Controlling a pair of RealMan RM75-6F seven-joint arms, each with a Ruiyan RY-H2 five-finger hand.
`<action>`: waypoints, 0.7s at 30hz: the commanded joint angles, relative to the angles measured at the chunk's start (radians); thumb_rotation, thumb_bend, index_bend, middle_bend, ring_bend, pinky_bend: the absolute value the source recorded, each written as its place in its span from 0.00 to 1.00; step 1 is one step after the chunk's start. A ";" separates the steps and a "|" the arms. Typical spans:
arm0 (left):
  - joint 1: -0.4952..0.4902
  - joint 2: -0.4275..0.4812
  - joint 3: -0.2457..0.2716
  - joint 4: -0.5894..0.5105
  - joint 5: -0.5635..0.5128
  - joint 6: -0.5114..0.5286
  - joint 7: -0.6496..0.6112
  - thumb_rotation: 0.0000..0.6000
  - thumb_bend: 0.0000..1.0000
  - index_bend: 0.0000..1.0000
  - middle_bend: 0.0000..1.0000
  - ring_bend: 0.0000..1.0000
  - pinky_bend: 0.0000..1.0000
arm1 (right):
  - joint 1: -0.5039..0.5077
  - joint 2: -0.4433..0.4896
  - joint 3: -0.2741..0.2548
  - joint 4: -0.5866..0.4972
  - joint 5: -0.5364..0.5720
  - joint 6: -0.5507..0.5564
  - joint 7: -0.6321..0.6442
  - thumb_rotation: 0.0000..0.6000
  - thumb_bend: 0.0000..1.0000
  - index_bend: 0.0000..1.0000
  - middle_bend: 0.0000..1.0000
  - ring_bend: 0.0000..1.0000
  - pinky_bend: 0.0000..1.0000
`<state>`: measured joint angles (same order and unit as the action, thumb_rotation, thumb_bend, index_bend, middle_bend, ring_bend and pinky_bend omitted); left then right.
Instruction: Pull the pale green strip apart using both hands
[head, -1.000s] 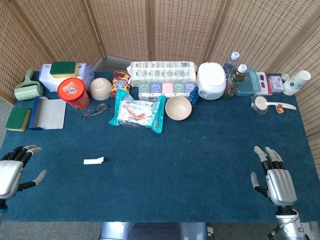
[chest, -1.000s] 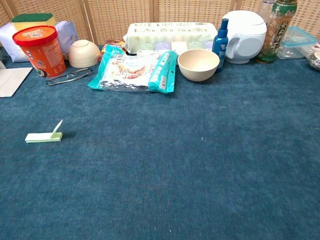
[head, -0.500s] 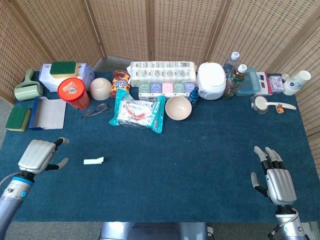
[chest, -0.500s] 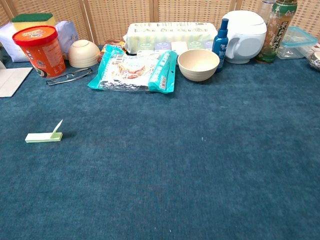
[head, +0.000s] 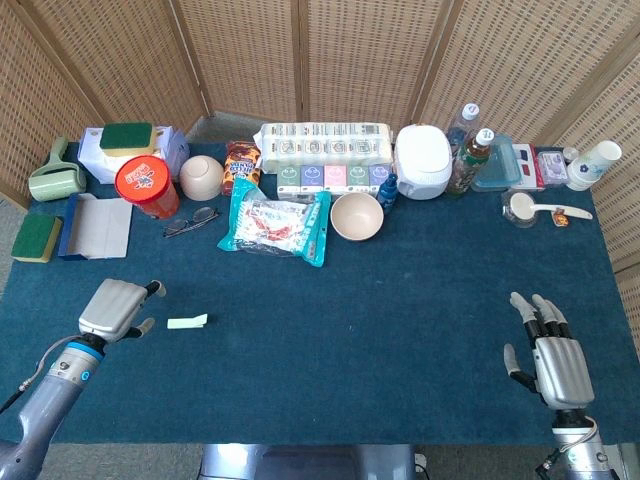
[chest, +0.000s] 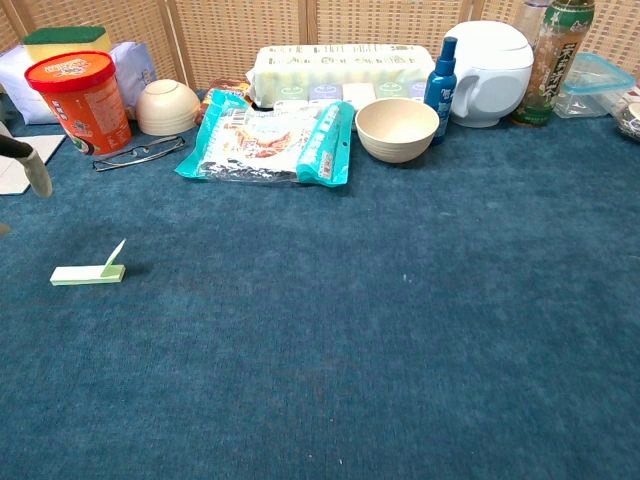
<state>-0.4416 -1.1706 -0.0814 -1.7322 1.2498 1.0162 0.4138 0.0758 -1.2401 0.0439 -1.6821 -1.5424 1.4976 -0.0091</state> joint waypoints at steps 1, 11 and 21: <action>-0.003 -0.022 0.012 0.016 -0.020 -0.008 -0.001 1.00 0.28 0.36 0.98 1.00 0.98 | 0.002 0.000 0.000 0.000 -0.001 -0.004 0.016 1.00 0.53 0.03 0.21 0.05 0.09; -0.019 -0.116 0.033 0.079 -0.069 -0.019 0.026 1.00 0.28 0.40 0.98 1.00 0.98 | 0.001 -0.002 0.003 0.006 0.006 -0.004 0.010 1.00 0.53 0.03 0.21 0.05 0.09; -0.037 -0.175 0.038 0.129 -0.103 -0.028 0.047 1.00 0.28 0.42 0.98 1.00 0.98 | -0.004 0.001 0.003 0.008 0.013 -0.001 0.010 1.00 0.53 0.03 0.21 0.05 0.09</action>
<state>-0.4765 -1.3422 -0.0445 -1.6073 1.1498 0.9892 0.4572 0.0716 -1.2391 0.0474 -1.6745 -1.5298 1.4966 0.0013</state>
